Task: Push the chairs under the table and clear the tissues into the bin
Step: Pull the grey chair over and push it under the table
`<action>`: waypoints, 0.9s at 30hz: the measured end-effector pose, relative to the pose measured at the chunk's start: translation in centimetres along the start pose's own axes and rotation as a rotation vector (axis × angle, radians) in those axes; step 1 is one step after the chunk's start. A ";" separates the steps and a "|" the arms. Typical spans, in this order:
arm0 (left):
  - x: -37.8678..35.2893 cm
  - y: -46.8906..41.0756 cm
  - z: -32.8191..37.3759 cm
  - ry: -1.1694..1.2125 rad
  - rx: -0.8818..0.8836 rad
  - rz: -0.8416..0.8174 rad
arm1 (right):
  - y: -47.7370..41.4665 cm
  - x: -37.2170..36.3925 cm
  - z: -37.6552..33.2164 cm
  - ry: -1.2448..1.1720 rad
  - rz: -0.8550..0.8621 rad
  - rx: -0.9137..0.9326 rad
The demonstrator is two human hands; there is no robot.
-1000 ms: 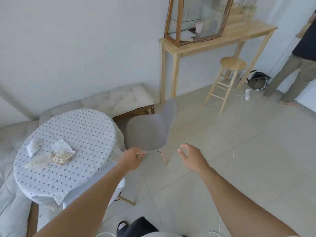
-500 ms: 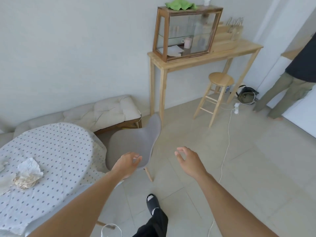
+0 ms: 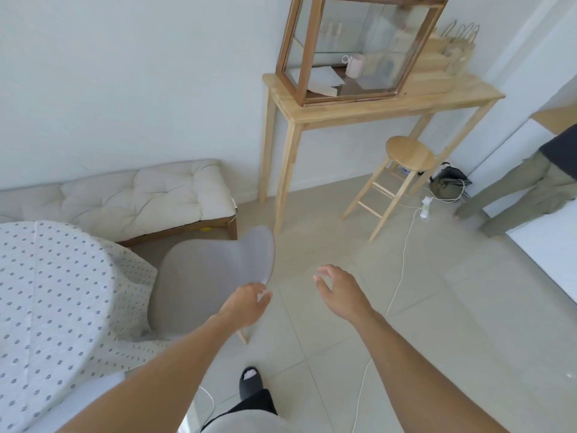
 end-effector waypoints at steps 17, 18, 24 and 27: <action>4.9 -10.1 -2.6 0.080 0.206 0.054 | -19.0 -2.3 -5.7 0.131 -0.256 0.265; 5.1 -10.7 -2.8 0.095 0.224 0.062 | -20.3 -2.6 -6.0 0.139 -0.281 0.294; 6.8 -13.7 -3.6 0.256 0.387 0.183 | -28.5 -5.0 -8.1 0.236 -0.457 0.490; 6.9 -13.9 -3.1 0.333 0.492 0.264 | -31.0 -6.4 -8.9 0.394 -0.619 0.596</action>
Point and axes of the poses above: each hand's wrist, its own y-axis away from the middle knuckle, its own x-axis out of the back of the hand, z = x × y, the point moved 5 cm from there along -y, towards the middle knuckle, and after that the axes turned 10 degrees about y, right-handed, at the moved point
